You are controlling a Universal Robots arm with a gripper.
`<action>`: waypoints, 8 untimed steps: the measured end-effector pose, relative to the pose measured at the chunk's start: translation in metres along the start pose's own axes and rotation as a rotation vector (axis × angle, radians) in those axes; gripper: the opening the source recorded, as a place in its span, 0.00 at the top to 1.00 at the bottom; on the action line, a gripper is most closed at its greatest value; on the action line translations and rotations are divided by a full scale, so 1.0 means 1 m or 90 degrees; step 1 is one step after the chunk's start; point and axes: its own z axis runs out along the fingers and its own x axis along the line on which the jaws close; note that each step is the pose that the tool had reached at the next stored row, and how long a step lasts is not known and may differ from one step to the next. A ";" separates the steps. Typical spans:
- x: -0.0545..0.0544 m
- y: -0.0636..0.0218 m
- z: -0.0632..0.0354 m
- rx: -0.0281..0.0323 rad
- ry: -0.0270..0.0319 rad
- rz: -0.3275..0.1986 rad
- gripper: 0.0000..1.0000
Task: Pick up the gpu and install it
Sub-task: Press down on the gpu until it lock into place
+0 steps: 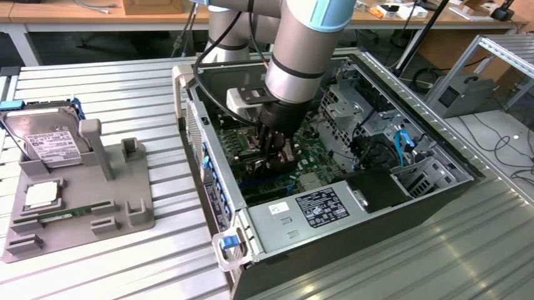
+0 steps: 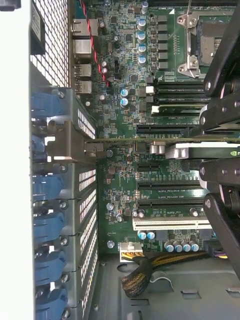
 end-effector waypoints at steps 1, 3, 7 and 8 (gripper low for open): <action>0.000 0.0000 0.0000 0.0000 0.0000 0.000 0.73; 0.000 0.0000 0.0001 0.0000 0.0000 0.000 0.73; 0.000 0.0000 0.0001 0.0000 -0.0001 0.000 0.66; 0.000 0.0000 0.0001 0.0000 -0.0001 0.000 0.60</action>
